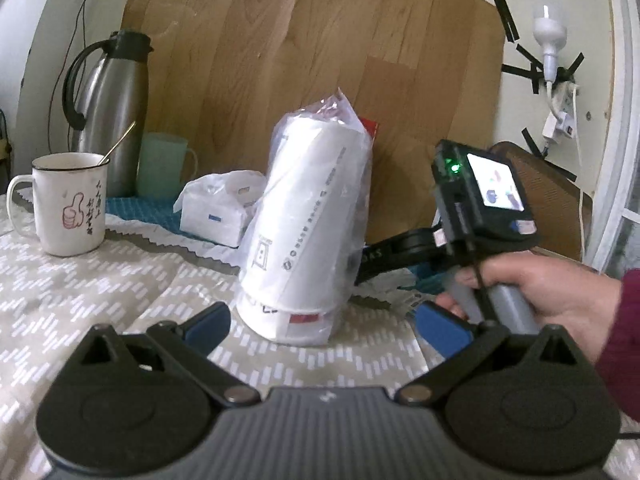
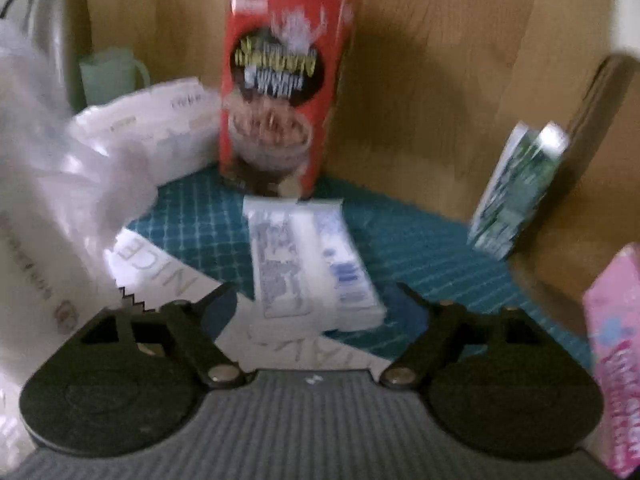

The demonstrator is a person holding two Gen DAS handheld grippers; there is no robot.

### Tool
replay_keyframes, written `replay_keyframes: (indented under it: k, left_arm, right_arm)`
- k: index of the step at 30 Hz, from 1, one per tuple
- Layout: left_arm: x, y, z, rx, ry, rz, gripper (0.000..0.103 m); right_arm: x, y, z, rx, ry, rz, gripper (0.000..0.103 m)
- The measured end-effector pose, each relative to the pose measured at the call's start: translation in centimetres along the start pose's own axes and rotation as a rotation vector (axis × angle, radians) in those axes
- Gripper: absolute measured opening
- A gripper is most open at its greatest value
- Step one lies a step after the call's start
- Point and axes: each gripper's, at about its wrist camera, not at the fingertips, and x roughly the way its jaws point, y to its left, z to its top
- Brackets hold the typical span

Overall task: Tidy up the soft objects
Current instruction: 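Grasp the white wrapped packet on the teal mat with the right gripper, then set the white packet on the tablecloth and open the right gripper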

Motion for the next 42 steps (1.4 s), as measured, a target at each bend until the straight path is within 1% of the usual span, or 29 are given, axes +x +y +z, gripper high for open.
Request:
replay_keyframes:
  k: [1, 3, 4, 5, 7, 9, 14, 18, 20, 21, 24, 25, 27, 29, 30, 32, 34, 37, 39, 40, 41, 42]
  left_arm:
    - [0.0, 0.0, 0.0, -0.003, -0.002, -0.002, 0.103]
    - [-0.1, 0.1, 0.0, -0.012, -0.003, -0.003, 0.103]
    - [-0.1, 0.2, 0.0, -0.016, -0.003, -0.002, 0.103]
    - [-0.1, 0.2, 0.1, -0.02, -0.003, -0.001, 0.103]
    - [-0.1, 0.3, 0.1, -0.025, -0.001, 0.001, 0.103]
    - [-0.1, 0.3, 0.1, -0.03, 0.0, 0.006, 0.103]
    - [-0.1, 0.6, 0.2, -0.046, 0.002, 0.012, 0.103]
    - [-0.5, 0.9, 0.2, -0.067, -0.004, -0.012, 0.103]
    - [-0.5, 1.1, 0.2, -0.077, 0.007, -0.057, 0.103]
    - [-0.5, 1.2, 0.3, -0.079, 0.018, -0.09, 0.103]
    - [0.0, 1.4, 0.4, -0.08, 0.092, -0.252, 0.102]
    - [0.1, 1.3, 0.5, -0.079, 0.114, -0.291, 0.102]
    - [0.3, 0.8, 0.5, -0.064, 0.157, -0.341, 0.1]
    - [0.4, -0.2, 0.3, -0.039, 0.211, -0.387, 0.095]
    - [0.4, -0.9, 0.2, -0.028, 0.232, -0.409, 0.094]
    - [0.3, -2.4, -0.2, 0.002, 0.257, -0.448, 0.094]
    - [0.4, -4.3, -0.5, 0.061, 0.283, -0.457, 0.094]
    - [1.3, -7.0, -1.2, 0.15, 0.325, -0.42, 0.094]
    - [2.1, -8.1, -1.5, 0.173, 0.347, -0.398, 0.094]
    - [2.6, -8.4, -1.7, 0.172, 0.371, -0.399, 0.091]
    - [3.3, -8.8, -1.9, 0.165, 0.41, -0.406, 0.083]
    - [3.3, -9.2, -2.1, 0.174, 0.403, -0.397, 0.078]
  right_arm:
    - [0.3, -0.3, 0.1, 0.028, -0.004, -0.002, 0.092]
    - [0.7, -0.8, 0.2, 0.066, 0.008, 0.021, 0.089]
    - [0.7, -1.1, 0.2, 0.092, 0.008, 0.04, 0.078]
    - [0.7, -1.2, 0.3, 0.099, 0.011, 0.053, 0.077]
    - [0.0, -0.9, 0.1, 0.067, -0.001, 0.046, 0.077]
    - [-1.2, -0.4, -0.1, 0.016, -0.036, 0.032, 0.077]
    - [-6.3, -1.0, -1.3, -0.011, -0.137, 0.04, 0.077]
    - [-10.3, -2.1, -5.0, -0.065, -0.151, 0.099, 0.077]
    - [-12.2, -2.6, -7.6, -0.106, -0.15, 0.139, 0.077]
    - [-13.0, -2.8, -8.9, -0.118, -0.146, 0.155, 0.077]
    - [-15.5, -3.4, -12.8, -0.142, -0.12, 0.23, 0.078]
    - [-16.2, -3.5, -13.9, -0.147, -0.115, 0.246, 0.078]
    - [-17.4, -3.6, -15.8, -0.173, -0.104, 0.272, 0.078]
    - [-18.2, -3.7, -17.4, -0.193, -0.106, 0.247, 0.081]
    - [-18.5, -3.8, -17.9, -0.195, -0.113, 0.225, 0.082]
    - [-19.1, -3.9, -18.8, -0.186, -0.131, 0.211, 0.09]
    - [-19.3, -3.9, -19.3, -0.166, -0.139, 0.222, 0.092]
    - [-19.1, -4.1, -19.9, -0.142, -0.158, 0.224, 0.093]
    - [-18.8, -4.2, -19.8, -0.107, -0.155, 0.234, 0.093]
    - [-18.9, -4.3, -19.9, -0.086, -0.149, 0.242, 0.091]
    - [-18.9, -4.4, -19.9, -0.069, -0.145, 0.252, 0.088]
    - [-18.8, -4.5, -19.9, -0.054, -0.147, 0.261, 0.085]
